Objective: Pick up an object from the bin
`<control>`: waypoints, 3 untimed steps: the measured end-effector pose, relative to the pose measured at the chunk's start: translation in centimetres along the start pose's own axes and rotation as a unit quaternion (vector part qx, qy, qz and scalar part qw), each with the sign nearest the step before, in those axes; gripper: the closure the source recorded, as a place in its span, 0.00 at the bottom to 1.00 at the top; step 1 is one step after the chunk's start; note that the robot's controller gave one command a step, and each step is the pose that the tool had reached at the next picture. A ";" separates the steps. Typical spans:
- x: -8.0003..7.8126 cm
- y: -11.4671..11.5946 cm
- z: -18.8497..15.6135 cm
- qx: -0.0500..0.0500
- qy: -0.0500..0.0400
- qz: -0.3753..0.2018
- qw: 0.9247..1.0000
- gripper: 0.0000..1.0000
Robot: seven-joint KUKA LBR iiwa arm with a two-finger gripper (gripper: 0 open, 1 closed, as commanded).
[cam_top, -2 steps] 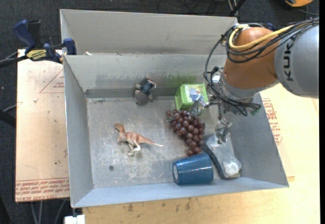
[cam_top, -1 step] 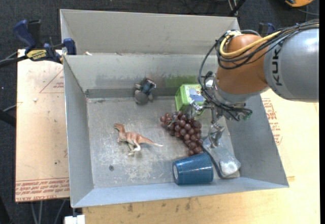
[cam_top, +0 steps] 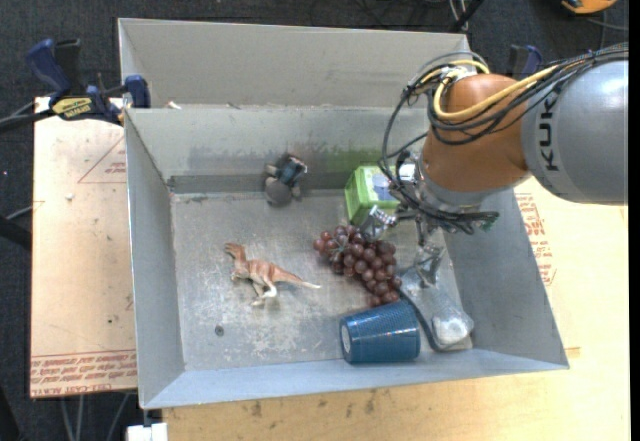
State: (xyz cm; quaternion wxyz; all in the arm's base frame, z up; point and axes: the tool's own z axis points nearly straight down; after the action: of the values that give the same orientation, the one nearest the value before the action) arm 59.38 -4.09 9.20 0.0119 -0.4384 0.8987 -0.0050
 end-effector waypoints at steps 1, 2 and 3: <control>0.6 3.1 0.0 0.002 -0.001 0.205 0.979 1.00; 0.6 3.1 0.0 0.002 -0.001 0.205 0.979 1.00; -0.1 3.7 0.1 0.006 -0.002 0.142 0.990 1.00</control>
Offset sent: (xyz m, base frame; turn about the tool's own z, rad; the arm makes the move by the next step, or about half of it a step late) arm 0.0000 0.0000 0.0000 0.0000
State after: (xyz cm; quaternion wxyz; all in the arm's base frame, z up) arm 56.52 -1.70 9.07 0.0165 -0.3065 0.9517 -0.0081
